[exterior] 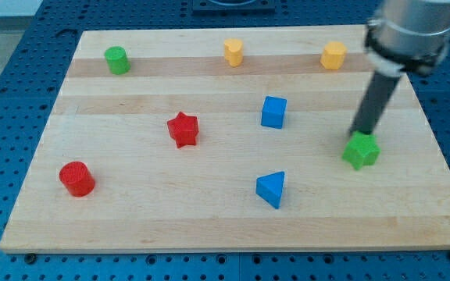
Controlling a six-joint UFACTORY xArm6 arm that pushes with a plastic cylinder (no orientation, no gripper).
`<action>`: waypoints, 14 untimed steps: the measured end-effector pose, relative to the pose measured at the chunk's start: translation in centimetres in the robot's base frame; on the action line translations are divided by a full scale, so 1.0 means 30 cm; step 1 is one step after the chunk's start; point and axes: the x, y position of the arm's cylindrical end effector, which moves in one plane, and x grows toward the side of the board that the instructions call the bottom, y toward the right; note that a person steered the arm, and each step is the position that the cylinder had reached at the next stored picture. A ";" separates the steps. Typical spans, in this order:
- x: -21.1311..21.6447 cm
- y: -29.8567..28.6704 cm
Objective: Move red star towards green circle
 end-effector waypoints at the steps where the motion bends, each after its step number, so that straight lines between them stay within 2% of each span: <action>1: 0.023 -0.264; 2: 0.017 -0.411; 5: 0.017 -0.551; 6: 0.001 -0.669; 8: -0.192 -1.097; 9: -0.220 -1.194; 10: -0.138 -1.266; 11: -0.116 -1.452; 12: -0.116 -1.492; 14: -0.182 -1.429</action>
